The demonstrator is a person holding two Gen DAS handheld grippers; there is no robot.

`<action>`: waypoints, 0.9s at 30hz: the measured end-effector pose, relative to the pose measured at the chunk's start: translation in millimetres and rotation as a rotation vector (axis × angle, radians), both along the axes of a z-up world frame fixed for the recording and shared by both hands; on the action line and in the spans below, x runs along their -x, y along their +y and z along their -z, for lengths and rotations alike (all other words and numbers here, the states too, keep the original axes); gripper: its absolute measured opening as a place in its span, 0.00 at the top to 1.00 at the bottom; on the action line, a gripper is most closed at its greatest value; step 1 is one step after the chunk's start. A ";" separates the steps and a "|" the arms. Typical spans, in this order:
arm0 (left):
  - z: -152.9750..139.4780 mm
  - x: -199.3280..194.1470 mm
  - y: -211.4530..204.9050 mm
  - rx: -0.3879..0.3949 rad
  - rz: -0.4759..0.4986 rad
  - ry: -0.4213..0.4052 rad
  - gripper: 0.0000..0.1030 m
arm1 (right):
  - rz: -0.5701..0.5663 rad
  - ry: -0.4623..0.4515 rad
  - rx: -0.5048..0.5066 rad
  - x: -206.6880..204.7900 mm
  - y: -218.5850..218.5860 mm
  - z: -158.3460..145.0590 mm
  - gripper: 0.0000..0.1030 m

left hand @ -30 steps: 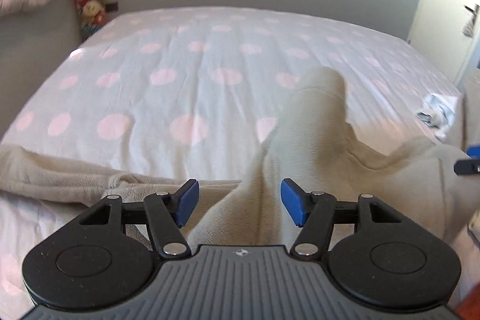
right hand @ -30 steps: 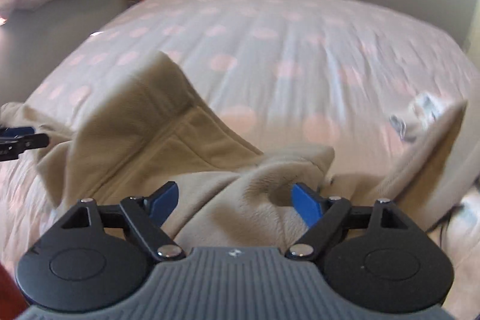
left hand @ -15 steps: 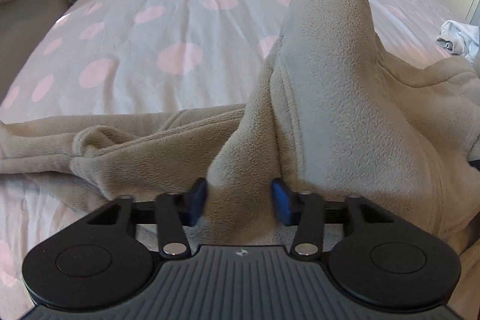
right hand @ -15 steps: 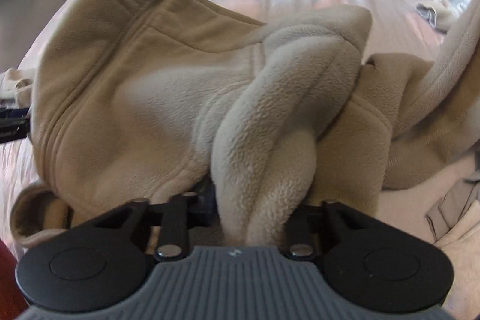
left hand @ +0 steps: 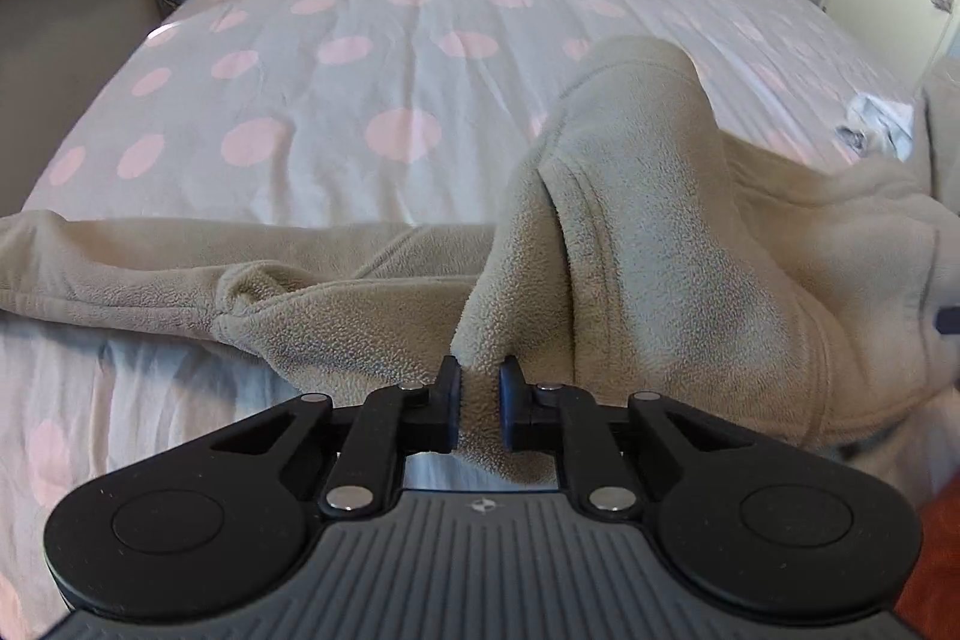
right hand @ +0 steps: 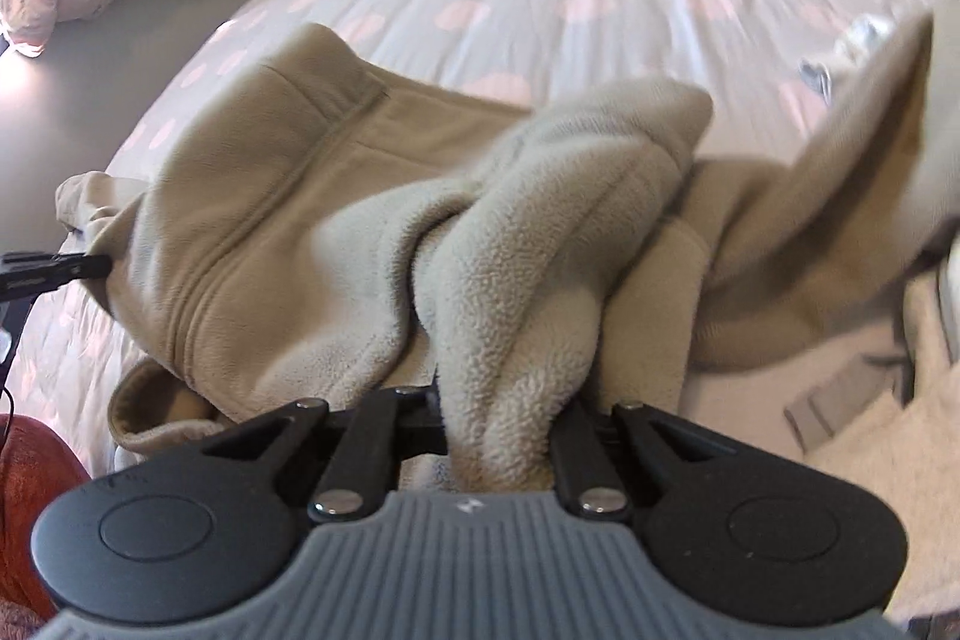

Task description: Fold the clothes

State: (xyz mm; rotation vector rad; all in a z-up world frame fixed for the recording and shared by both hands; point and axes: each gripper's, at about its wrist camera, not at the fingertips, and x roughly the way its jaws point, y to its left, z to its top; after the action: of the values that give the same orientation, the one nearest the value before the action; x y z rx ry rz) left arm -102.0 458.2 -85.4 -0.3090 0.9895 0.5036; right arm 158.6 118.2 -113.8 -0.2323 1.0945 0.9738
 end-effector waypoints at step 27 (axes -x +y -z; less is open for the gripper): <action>-36.4 -4.1 32.9 0.149 0.108 -0.149 0.50 | 0.036 -0.043 -0.030 -6.4 -6.1 -29.6 0.60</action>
State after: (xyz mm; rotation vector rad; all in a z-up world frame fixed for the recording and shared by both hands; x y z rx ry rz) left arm -97.9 491.2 -49.0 -0.4179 0.8945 0.3046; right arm 165.0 112.1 -84.3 -0.2074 1.0409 0.9486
